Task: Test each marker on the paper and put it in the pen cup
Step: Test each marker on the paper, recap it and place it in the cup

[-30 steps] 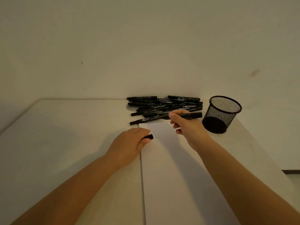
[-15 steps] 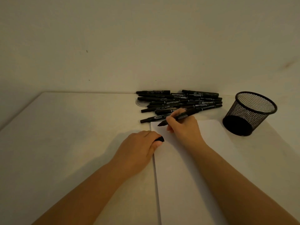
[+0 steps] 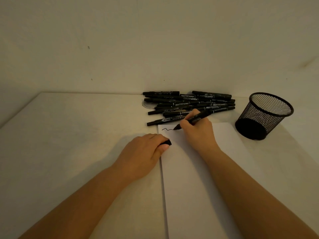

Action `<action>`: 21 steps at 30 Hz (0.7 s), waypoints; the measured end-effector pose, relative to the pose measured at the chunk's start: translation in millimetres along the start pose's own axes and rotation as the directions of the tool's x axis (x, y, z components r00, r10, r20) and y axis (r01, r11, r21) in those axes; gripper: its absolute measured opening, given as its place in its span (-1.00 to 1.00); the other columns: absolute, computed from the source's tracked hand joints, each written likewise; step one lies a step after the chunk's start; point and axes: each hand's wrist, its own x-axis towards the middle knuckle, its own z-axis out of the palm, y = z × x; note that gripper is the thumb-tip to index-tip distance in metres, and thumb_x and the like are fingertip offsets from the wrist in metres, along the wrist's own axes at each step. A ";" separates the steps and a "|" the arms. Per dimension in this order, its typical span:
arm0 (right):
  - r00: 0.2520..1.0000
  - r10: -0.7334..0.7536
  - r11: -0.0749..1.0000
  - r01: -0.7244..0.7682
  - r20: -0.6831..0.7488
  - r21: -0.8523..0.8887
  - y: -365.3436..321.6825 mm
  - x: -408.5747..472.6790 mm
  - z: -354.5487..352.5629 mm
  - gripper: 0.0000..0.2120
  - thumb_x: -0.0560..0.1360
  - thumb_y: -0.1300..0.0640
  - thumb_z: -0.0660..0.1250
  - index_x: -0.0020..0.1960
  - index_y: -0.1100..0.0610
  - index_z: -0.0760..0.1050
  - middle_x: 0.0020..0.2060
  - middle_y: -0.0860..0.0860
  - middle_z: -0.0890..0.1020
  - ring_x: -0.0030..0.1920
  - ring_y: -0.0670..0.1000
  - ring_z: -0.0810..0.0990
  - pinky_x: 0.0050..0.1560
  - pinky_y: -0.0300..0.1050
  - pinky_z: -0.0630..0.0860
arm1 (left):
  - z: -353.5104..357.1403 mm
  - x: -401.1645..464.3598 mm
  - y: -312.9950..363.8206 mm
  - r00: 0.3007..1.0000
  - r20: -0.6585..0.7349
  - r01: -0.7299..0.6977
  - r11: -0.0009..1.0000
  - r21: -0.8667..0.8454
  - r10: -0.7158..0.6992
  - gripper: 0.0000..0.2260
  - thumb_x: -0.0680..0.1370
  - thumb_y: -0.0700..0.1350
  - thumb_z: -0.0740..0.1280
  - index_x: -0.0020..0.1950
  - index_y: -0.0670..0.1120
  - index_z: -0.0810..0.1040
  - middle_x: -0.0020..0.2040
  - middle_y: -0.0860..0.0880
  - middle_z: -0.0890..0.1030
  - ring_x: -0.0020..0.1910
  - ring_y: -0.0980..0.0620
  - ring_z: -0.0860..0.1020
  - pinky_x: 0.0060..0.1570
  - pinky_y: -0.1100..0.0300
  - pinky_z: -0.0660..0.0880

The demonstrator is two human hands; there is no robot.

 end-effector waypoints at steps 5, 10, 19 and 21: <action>0.994 -0.001 0.966 0.029 -0.110 0.257 -4.6 -2.2 -11.2 -0.88 0.47 0.17 0.32 -0.19 -0.01 0.45 -0.38 -0.03 0.55 -0.42 -0.18 0.49 -0.39 -0.35 0.43 | -0.5 -1.6 0.7 0.999 -0.047 -0.006 0.996 -0.090 0.001 -0.77 0.59 0.02 0.10 0.10 -0.03 0.48 -0.08 0.05 0.55 -0.11 0.08 0.49 -0.11 0.16 0.40; 0.982 0.111 0.760 -0.181 0.150 0.624 -9.5 -7.3 -14.6 -0.72 0.51 0.20 0.25 -0.34 0.01 0.55 -0.57 -0.01 0.47 -0.55 -0.05 0.37 -0.55 -0.21 0.30 | -1.8 -0.6 -3.2 0.983 -0.146 0.072 0.968 -0.240 -0.109 -0.86 0.56 0.03 0.18 -0.11 0.04 0.47 -0.29 0.11 0.51 -0.30 0.16 0.46 -0.28 0.25 0.37; 0.969 0.129 0.764 -0.234 0.212 0.601 -13.9 -16.3 -7.0 -0.67 0.52 0.18 0.19 -0.40 0.10 0.51 -0.62 0.03 0.40 -0.61 -0.05 0.29 -0.57 -0.21 0.24 | -2.7 -2.0 0.7 0.985 -0.095 0.111 0.942 -0.317 -0.148 -0.86 0.54 0.05 0.21 -0.20 0.26 0.38 -0.27 0.21 0.60 -0.24 0.25 0.56 -0.14 0.15 0.53; 0.969 0.134 0.777 -0.234 0.209 0.584 -15.3 -17.1 -6.7 -0.68 0.52 0.18 0.19 -0.39 0.10 0.50 -0.62 0.01 0.40 -0.61 -0.07 0.31 -0.59 -0.25 0.24 | -3.1 -2.0 1.0 0.985 -0.096 0.105 0.943 -0.314 -0.142 -0.87 0.54 0.06 0.21 -0.20 0.25 0.38 -0.28 0.21 0.59 -0.24 0.24 0.56 -0.14 0.14 0.54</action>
